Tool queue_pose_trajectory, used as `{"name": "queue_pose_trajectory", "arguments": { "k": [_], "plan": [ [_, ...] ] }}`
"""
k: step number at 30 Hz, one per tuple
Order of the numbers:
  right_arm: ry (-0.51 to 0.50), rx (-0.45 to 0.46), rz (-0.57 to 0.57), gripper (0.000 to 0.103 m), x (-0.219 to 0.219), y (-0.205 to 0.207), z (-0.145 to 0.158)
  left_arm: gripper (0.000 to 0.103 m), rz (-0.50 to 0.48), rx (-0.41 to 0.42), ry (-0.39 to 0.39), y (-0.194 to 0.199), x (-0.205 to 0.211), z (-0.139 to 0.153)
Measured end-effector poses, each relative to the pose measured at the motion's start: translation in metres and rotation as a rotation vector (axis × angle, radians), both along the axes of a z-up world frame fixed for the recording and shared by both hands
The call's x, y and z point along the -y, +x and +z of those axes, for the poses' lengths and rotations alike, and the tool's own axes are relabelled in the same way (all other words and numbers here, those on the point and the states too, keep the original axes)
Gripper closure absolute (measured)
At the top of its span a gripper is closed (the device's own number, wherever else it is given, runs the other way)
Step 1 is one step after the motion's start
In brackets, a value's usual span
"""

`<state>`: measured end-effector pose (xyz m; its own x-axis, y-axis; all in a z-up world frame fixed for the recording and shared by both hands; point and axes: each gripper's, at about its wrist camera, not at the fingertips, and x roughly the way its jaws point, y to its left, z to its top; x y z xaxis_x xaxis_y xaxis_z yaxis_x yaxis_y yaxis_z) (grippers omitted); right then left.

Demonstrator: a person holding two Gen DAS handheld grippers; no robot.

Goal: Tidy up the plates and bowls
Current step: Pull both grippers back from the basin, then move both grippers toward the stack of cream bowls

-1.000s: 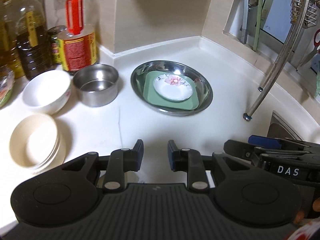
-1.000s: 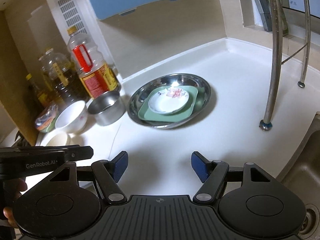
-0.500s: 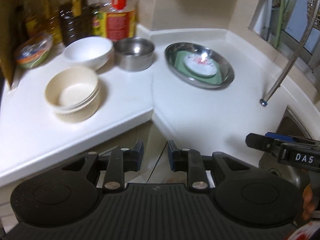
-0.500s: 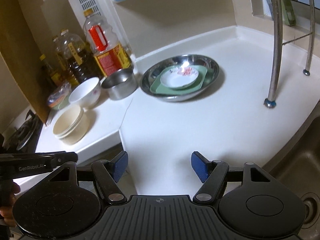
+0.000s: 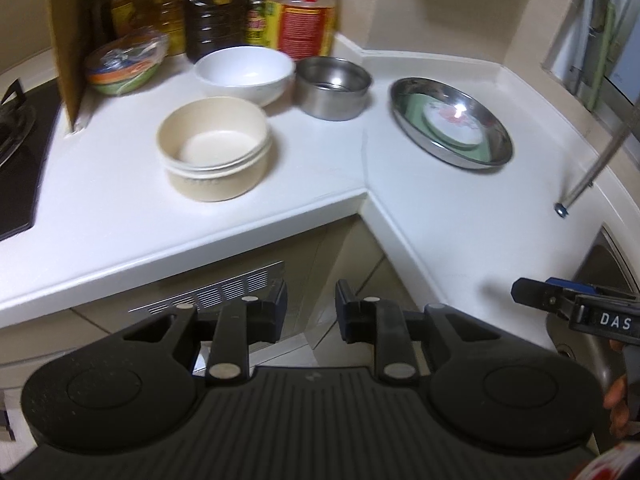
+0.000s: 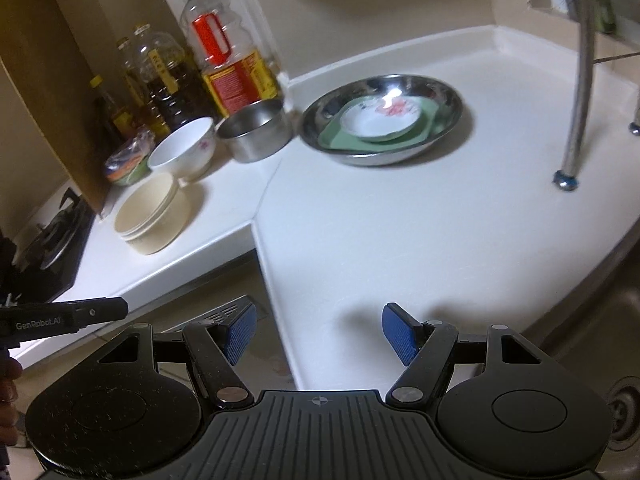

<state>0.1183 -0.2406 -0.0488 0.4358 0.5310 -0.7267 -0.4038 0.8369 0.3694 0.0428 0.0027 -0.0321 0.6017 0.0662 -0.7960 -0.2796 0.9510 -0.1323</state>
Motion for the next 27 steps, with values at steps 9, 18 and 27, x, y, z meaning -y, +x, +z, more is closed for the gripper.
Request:
{"name": "queue_pose_trajectory", "arguments": {
  "k": [9,18,27],
  "plan": [
    [-0.016,0.002,0.031,0.033,-0.029,0.005,-0.001,0.08,0.053,-0.016,-0.009,-0.004,-0.038,-0.004],
    [-0.002,-0.022,-0.029,0.033,-0.047,0.018,-0.001,0.08,0.073,0.031,0.009,0.005,-0.076,0.005],
    [0.0,-0.028,-0.024,0.034,-0.085,0.032,-0.002,0.08,0.073,0.023,-0.024,0.016,-0.11,0.003]
  ]
}}
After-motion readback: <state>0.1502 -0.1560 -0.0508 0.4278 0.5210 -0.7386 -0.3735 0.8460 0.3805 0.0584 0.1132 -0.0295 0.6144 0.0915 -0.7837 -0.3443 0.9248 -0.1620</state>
